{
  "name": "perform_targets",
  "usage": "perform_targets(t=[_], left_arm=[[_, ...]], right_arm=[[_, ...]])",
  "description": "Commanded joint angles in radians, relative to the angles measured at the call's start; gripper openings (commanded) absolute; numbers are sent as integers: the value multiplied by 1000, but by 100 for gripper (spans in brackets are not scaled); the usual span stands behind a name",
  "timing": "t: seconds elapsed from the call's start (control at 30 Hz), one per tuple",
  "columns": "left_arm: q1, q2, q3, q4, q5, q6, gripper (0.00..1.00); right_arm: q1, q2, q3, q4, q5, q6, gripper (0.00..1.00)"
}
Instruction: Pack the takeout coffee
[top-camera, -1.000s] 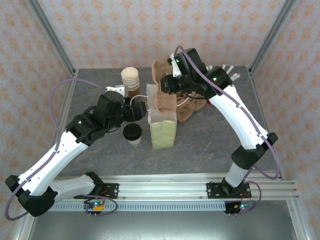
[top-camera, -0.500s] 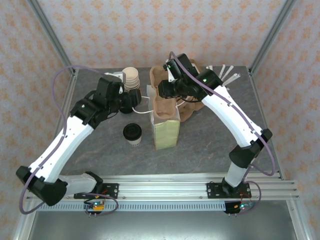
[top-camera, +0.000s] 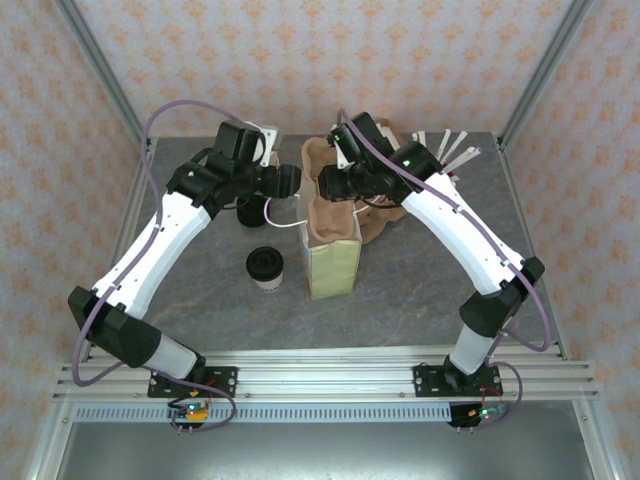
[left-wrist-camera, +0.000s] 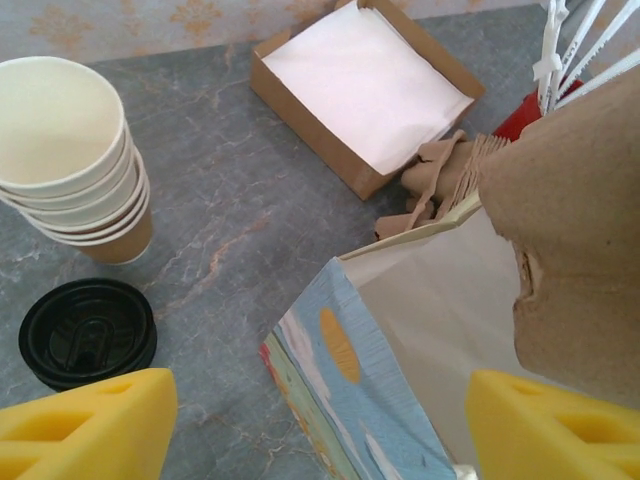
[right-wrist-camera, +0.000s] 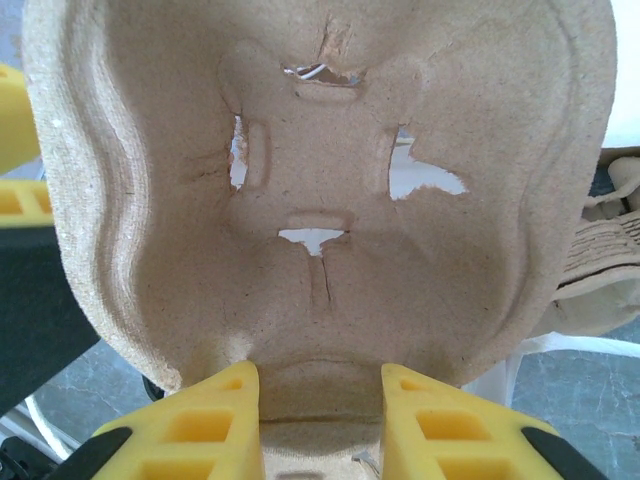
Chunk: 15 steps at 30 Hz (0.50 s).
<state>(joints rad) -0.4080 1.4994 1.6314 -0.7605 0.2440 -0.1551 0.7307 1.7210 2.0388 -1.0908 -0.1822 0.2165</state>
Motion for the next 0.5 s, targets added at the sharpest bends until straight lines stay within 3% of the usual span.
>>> perform_targets(t=[0.0, 0.47], left_arm=[[15, 36, 56, -39, 64, 72, 75], [54, 179, 135, -34, 187, 62, 66]], right_arm=[[6, -55, -18, 7, 30, 4, 28], [6, -71, -54, 15, 43, 7, 28]])
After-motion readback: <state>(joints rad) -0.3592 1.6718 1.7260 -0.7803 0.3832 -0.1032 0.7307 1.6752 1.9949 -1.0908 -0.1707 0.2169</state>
